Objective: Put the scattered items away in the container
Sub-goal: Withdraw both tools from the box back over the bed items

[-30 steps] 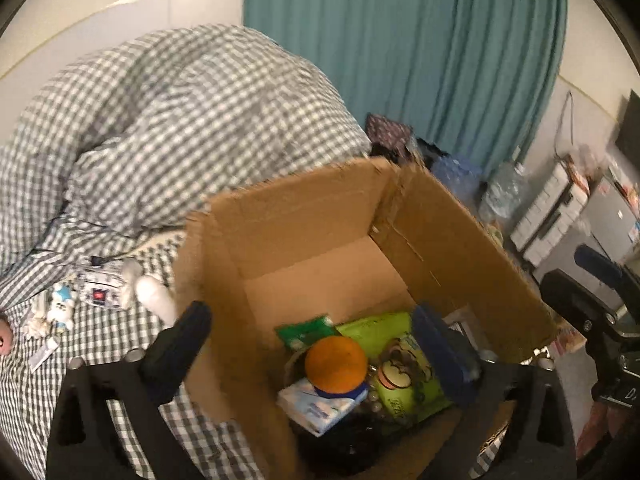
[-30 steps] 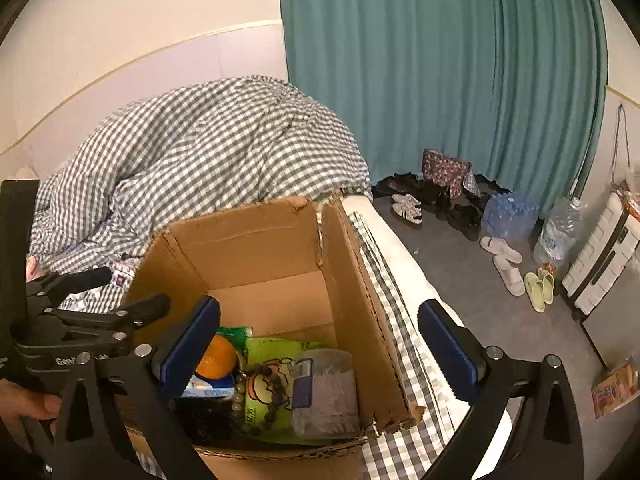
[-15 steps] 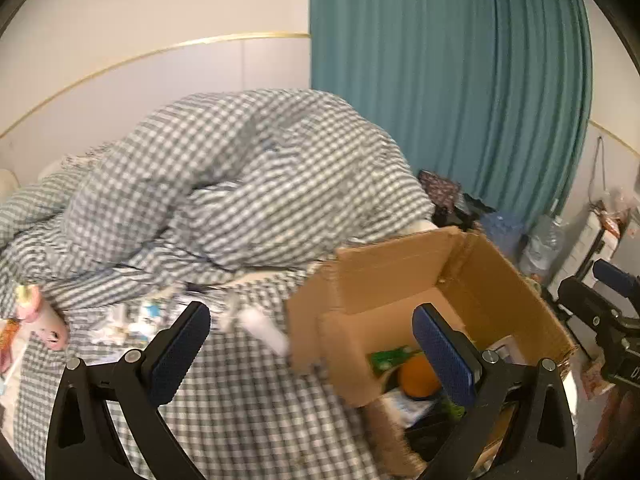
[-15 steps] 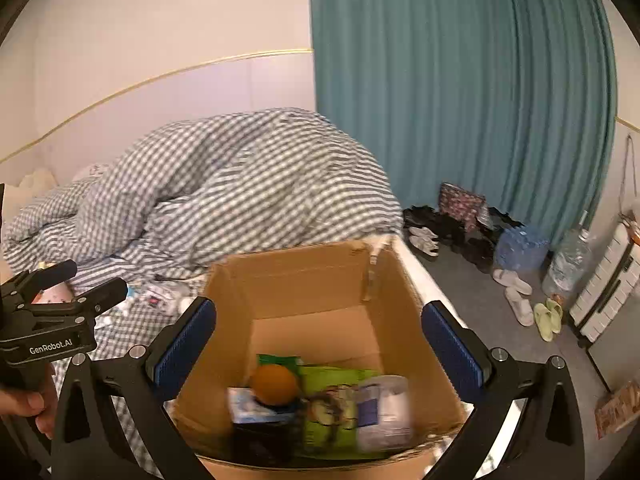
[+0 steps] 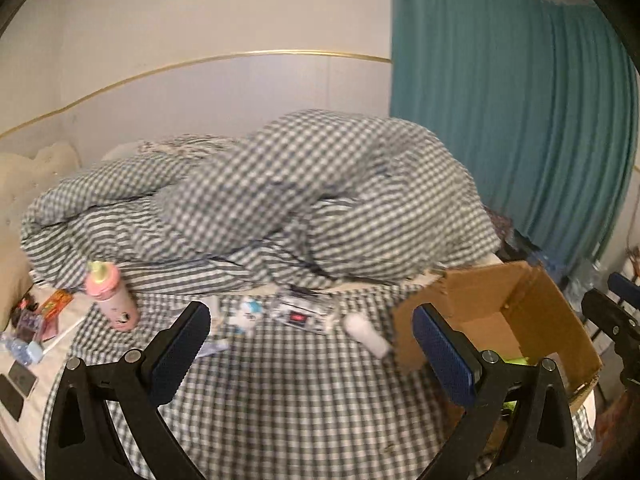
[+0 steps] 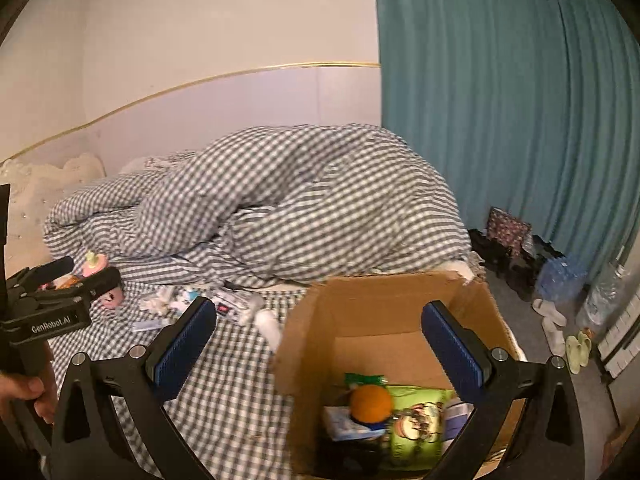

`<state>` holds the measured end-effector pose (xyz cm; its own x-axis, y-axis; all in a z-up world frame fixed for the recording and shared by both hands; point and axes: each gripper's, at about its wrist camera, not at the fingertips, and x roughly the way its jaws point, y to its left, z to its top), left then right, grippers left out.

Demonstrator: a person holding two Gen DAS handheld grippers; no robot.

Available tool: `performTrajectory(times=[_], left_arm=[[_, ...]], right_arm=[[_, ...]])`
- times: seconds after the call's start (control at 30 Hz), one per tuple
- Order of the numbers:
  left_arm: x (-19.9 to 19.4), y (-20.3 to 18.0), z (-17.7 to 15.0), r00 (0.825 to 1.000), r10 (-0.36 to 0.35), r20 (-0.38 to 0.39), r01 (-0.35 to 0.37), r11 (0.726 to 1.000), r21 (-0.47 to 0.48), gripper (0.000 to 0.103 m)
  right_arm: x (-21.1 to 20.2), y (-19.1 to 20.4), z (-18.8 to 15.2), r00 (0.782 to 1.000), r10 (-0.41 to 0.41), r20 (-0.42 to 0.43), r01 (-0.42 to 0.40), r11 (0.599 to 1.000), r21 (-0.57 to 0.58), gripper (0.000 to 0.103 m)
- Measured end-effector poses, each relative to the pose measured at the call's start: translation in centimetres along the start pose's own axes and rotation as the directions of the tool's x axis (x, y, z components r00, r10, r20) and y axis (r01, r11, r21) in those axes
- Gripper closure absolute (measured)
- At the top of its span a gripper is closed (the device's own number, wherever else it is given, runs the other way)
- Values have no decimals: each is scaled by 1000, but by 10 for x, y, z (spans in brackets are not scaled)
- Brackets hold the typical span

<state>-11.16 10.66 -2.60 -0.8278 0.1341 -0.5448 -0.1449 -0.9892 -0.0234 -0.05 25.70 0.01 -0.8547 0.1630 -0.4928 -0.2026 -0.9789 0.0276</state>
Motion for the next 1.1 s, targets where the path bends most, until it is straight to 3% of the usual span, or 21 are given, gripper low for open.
performTrajectory(times=[0.3, 0.67, 0.9, 1.1], left_arm=[[-22, 69, -4, 997, 67, 23, -66, 996, -52, 0], [-21, 136, -14, 993, 120, -11, -121, 987, -110, 0], [-2, 164, -21, 991, 124, -55, -130, 982, -135, 0], [28, 169, -28, 992, 88, -89, -95, 992, -80, 0]], right_arm=[[8, 56, 5, 996, 89, 5, -88, 994, -63, 0], [29, 125, 12, 989, 149, -19, -150, 975, -162, 0], [56, 150, 5, 982, 174, -71, -184, 966, -184, 0], [91, 161, -6, 973, 180, -143, -207, 958, -199, 0]])
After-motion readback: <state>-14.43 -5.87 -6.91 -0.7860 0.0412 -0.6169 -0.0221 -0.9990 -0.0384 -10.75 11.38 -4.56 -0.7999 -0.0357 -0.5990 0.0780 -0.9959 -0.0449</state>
